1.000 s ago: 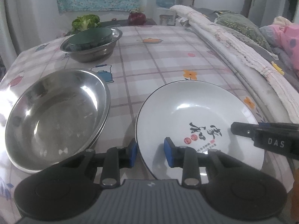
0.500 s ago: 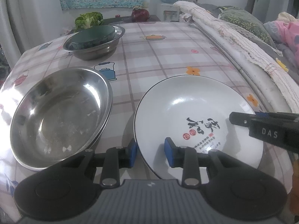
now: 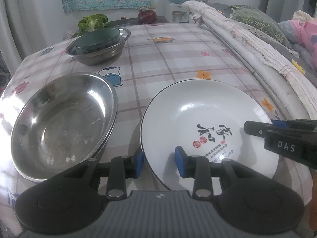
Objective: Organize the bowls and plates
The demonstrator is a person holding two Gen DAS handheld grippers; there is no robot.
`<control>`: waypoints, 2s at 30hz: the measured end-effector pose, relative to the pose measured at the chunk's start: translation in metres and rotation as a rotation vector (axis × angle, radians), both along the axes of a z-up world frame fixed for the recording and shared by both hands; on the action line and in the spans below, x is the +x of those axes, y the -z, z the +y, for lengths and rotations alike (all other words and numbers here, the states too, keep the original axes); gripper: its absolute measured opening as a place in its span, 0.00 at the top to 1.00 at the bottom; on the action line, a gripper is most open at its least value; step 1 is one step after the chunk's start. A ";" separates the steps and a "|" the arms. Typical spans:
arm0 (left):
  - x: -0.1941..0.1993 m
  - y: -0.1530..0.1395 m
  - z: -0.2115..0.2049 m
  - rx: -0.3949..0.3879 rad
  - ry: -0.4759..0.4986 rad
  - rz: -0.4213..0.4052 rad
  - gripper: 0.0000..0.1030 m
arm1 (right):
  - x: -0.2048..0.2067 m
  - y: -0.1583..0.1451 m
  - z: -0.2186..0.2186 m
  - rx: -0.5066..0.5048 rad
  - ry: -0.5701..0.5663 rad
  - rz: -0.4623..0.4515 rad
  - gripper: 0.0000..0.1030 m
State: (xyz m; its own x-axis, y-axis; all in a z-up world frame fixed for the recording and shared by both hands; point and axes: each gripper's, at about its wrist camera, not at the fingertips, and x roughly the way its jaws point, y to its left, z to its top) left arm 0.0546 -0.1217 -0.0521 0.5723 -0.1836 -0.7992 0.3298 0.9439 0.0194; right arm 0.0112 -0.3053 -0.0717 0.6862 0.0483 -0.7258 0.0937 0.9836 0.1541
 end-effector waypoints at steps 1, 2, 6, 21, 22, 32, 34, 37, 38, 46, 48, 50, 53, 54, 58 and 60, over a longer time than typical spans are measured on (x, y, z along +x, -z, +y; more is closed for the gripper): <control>0.000 0.000 0.000 0.001 0.000 0.000 0.66 | 0.000 0.000 0.000 -0.001 0.000 0.000 0.75; 0.000 0.000 0.000 0.000 0.000 0.000 0.66 | 0.000 0.000 0.000 -0.002 0.000 0.000 0.75; -0.001 0.000 -0.001 0.001 -0.001 0.000 0.66 | 0.000 0.000 0.000 -0.001 0.000 0.000 0.74; -0.001 0.000 -0.001 -0.001 0.003 0.000 0.64 | 0.001 0.000 0.000 -0.003 0.002 0.000 0.73; -0.001 0.000 -0.001 -0.002 0.005 0.000 0.64 | 0.000 0.000 0.001 -0.003 0.003 0.000 0.73; -0.005 -0.002 0.004 -0.032 0.020 0.026 0.61 | 0.003 0.000 0.002 -0.007 0.008 0.006 0.73; -0.008 -0.003 0.005 -0.043 0.028 0.037 0.61 | 0.003 0.000 0.002 -0.008 0.009 0.004 0.73; -0.013 -0.003 0.008 -0.054 0.044 0.045 0.61 | 0.004 0.000 0.001 -0.006 0.013 0.002 0.72; -0.015 -0.002 0.008 -0.055 0.049 0.043 0.61 | 0.004 0.000 0.000 -0.005 0.012 0.001 0.72; -0.011 -0.001 0.013 -0.076 0.057 0.050 0.64 | 0.000 0.001 -0.001 0.008 0.011 -0.011 0.73; -0.009 -0.001 0.014 -0.070 0.053 0.045 0.64 | -0.001 0.002 -0.002 0.018 0.013 -0.013 0.73; -0.007 0.000 0.014 -0.067 0.052 0.043 0.64 | -0.002 0.003 -0.003 0.028 0.014 -0.014 0.73; -0.004 0.000 0.012 -0.059 0.052 0.035 0.64 | -0.003 0.003 -0.004 0.039 0.014 -0.017 0.72; -0.003 0.000 0.012 -0.057 0.053 0.032 0.64 | -0.004 0.003 -0.004 0.040 0.013 -0.017 0.72; 0.000 0.001 0.009 -0.045 0.052 0.027 0.64 | -0.005 0.004 -0.004 0.047 0.012 -0.020 0.72; 0.001 0.001 0.008 -0.043 0.050 0.023 0.64 | -0.005 0.004 -0.004 0.048 0.011 -0.021 0.72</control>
State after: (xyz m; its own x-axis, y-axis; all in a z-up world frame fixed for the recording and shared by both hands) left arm 0.0561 -0.1136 -0.0533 0.5435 -0.2456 -0.8027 0.3765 0.9260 -0.0284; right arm 0.0059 -0.3094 -0.0755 0.7023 0.0755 -0.7079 0.1005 0.9739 0.2036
